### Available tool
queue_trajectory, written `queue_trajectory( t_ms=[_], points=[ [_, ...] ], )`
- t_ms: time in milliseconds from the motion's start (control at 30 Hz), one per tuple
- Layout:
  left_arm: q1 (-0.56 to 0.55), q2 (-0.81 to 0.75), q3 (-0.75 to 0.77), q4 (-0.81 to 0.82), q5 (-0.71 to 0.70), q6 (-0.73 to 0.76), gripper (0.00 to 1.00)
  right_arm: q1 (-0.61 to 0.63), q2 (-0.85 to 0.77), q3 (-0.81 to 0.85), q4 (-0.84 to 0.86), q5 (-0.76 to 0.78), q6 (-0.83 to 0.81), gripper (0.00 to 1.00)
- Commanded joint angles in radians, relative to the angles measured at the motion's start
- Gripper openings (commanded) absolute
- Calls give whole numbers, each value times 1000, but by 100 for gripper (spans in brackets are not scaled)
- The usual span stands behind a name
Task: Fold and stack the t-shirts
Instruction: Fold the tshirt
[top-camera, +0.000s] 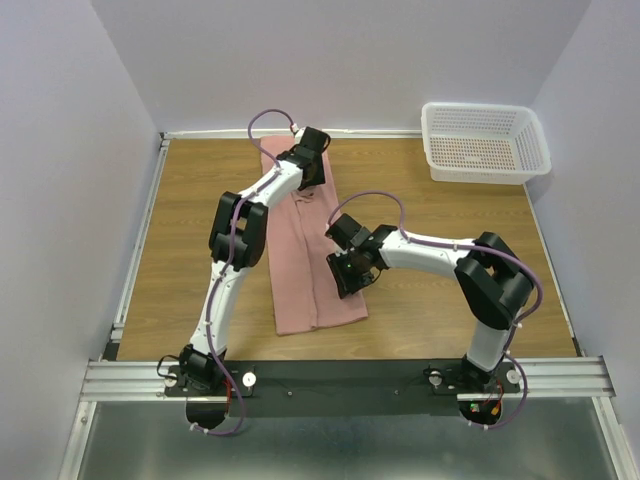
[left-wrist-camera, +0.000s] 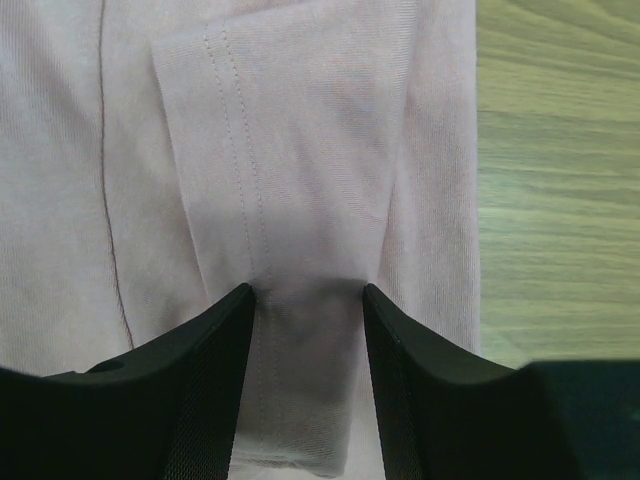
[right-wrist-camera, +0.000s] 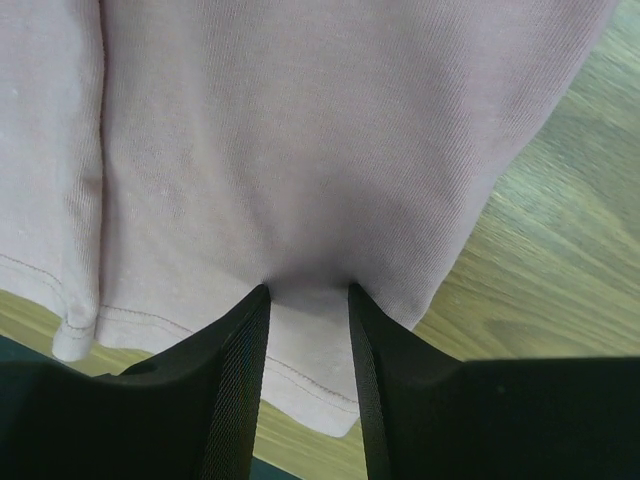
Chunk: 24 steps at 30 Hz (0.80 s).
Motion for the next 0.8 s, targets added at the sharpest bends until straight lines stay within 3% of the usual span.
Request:
queue_trajectory(
  t_ms=[0, 133, 333, 433, 600, 700, 767],
  points=[
    [-47, 65, 40, -36, 70, -48, 56, -27, -6, -90, -9, 67, 14, 45],
    [-50, 60, 45, -39, 71, -93, 56, -47, -48, -124, -9, 81, 11, 46],
    [-30, -75, 34, -38, 15, -116, 76, -47, -150, -85, -24, 63, 20, 48],
    [-16, -189, 28, -48, -48, -115, 86, -47, -202, -30, -78, 74, 40, 58],
    [-5, -366, -27, -145, -150, -137, 88, -49, -229, -12, -164, 63, 95, 70],
    [-10, -521, -214, -179, -125, -153, 88, -50, -250, -64, -193, 55, 150, 70],
    [-15, -665, -447, -162, -98, -151, 88, -53, -267, -88, -196, 40, 175, 69]
  ],
)
